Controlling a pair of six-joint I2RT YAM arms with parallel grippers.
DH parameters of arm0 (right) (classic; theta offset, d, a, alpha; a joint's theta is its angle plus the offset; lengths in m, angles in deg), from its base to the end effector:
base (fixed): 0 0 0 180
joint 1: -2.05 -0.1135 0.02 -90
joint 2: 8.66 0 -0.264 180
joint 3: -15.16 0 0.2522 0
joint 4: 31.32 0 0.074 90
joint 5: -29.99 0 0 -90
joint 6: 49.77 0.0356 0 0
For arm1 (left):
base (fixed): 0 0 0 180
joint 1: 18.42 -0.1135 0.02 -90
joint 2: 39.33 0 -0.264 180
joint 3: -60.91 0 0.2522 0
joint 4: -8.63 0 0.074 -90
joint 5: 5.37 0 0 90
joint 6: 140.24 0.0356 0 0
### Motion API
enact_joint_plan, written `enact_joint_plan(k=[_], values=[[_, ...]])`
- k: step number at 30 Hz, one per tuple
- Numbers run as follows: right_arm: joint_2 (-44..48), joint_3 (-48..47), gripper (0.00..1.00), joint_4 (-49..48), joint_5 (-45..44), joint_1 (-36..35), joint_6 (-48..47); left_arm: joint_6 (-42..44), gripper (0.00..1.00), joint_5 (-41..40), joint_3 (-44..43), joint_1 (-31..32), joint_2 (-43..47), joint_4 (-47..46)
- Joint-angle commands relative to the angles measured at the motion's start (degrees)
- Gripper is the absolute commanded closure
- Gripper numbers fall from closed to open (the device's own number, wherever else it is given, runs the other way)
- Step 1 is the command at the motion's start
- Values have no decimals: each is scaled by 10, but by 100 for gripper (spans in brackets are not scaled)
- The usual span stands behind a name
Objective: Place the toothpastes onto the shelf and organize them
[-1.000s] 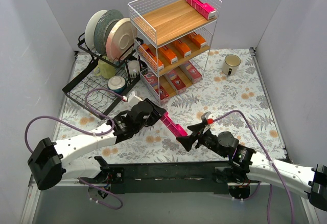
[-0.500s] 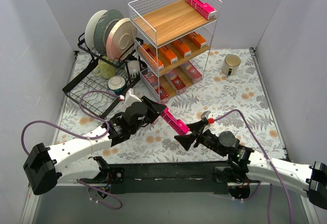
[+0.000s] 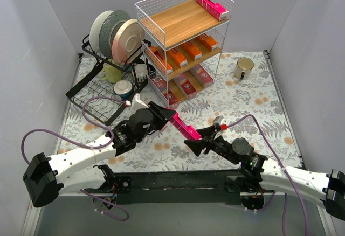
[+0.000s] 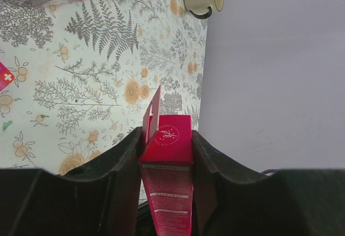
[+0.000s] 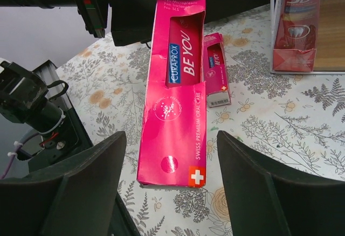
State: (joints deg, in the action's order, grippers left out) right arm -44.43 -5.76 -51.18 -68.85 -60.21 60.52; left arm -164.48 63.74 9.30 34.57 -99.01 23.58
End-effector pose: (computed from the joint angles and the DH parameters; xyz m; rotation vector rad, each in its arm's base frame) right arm 0.0785 0.1376 0.2127 -0.4385 1.5132 1.0392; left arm 0.1517 -0.1801 0.2640 -1.4006 1.8201 -1.4522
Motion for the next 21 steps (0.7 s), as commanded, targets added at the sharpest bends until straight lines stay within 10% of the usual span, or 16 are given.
enact_joint_plan(k=[1, 8, 21], values=[[-4, -36, 27, -43, -6, 1, -17, -158, 80, 7, 7, 0, 19, -42], [-8, -46, 49, -36, 3, 1, -25, -146, 76, 8, 15, 0, 27, -59], [21, -113, 73, 108, -32, 2, -72, -14, 10, -115, -1, 1, 83, -15]])
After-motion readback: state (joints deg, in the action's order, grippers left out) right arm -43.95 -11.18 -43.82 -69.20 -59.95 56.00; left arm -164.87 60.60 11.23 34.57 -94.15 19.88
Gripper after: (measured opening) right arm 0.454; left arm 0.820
